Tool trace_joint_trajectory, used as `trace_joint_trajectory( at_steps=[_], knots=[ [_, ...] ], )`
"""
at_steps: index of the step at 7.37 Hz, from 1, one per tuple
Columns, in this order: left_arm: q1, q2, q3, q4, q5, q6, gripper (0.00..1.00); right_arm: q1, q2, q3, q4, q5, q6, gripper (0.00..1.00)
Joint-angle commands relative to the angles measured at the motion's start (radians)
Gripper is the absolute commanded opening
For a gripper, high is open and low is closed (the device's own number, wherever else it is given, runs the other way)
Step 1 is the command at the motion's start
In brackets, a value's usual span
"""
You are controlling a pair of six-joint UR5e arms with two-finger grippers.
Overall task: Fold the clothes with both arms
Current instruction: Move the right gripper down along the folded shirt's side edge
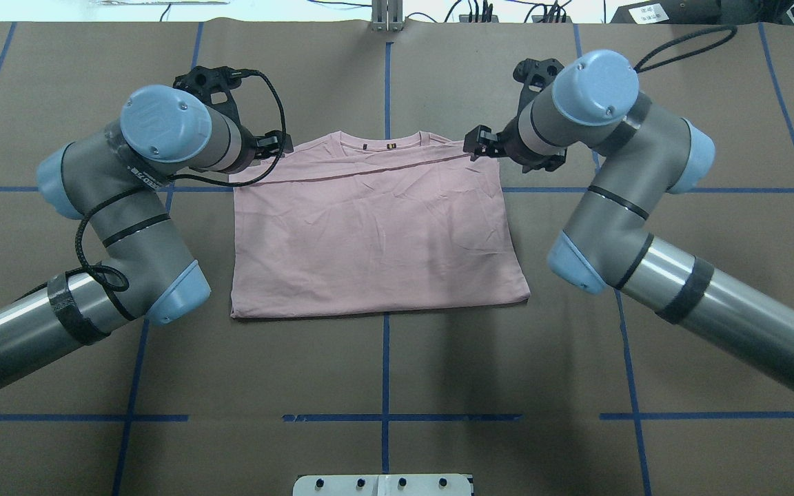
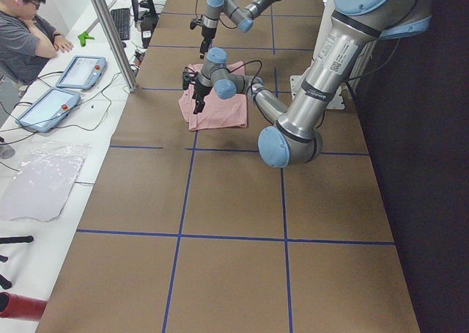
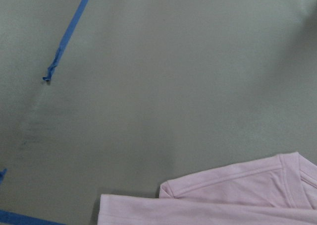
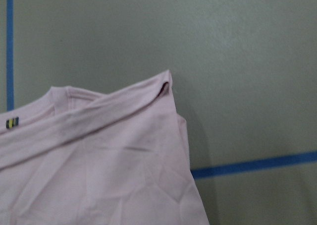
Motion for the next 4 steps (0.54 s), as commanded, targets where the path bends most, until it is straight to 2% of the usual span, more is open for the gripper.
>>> trace_joint_trajectory(
  at_steps=[1,3,4],
  knots=[
    [0.001,0.003,-0.045,0.007,-0.013,-0.004,1.00,-0.094,-0.141,0.189,-0.066,-0.006,0.113,1.00],
    [0.006,0.008,-0.045,0.007,-0.008,-0.004,1.00,-0.184,-0.155,0.188,-0.074,-0.083,0.143,1.00],
    [0.006,0.008,-0.045,0.007,-0.008,-0.004,1.00,-0.198,-0.166,0.180,-0.076,-0.083,0.142,1.00]
  ],
)
